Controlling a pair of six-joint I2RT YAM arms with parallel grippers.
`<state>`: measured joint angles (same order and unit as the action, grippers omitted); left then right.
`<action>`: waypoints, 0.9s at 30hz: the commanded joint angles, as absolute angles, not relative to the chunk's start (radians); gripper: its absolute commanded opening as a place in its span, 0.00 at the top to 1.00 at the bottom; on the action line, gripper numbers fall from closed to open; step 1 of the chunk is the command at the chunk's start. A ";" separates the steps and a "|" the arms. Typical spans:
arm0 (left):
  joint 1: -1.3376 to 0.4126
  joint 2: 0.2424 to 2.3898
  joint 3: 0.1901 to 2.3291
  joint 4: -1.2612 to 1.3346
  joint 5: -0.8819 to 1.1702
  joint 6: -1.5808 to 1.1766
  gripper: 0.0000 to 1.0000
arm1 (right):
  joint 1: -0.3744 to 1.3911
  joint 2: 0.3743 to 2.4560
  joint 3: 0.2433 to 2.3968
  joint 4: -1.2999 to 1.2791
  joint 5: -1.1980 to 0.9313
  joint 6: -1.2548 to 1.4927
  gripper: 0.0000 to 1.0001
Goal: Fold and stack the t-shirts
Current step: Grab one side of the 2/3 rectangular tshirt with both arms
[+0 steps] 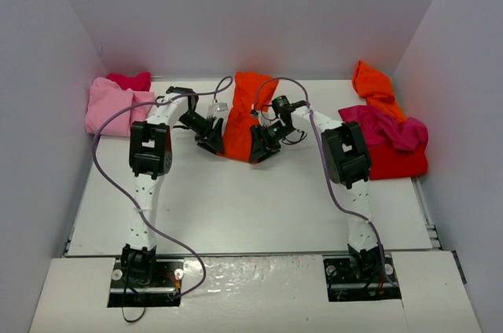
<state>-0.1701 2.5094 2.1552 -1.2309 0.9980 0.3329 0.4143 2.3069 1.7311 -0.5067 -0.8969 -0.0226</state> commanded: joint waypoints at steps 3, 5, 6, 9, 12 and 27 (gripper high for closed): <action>-0.195 2.525 2.171 -1.233 0.991 0.349 0.84 | 0.431 2.371 1.768 -0.513 -0.835 -0.032 1.00; -0.203 2.515 2.153 -1.233 0.983 0.357 1.00 | 0.437 2.374 1.769 -0.514 -0.815 -0.035 1.00; -0.206 2.505 2.141 -1.235 0.982 0.364 1.00 | 0.439 2.371 1.765 -0.514 -0.805 -0.041 1.00; -0.212 2.454 2.090 -1.237 0.988 0.398 1.00 | 0.435 2.323 1.735 -0.526 -0.793 -0.074 1.00; -0.212 2.339 2.016 -1.248 1.004 0.435 1.00 | 0.427 2.232 1.680 -0.535 -0.781 -0.137 1.00; -0.238 1.961 1.741 -1.440 1.080 0.613 1.00 | 0.403 1.814 1.497 -0.669 -0.834 -0.254 1.00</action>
<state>-0.2369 2.0719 1.7808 -1.2777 1.0615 0.5400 0.4187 1.9203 1.5111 -0.5921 -0.8242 -0.2130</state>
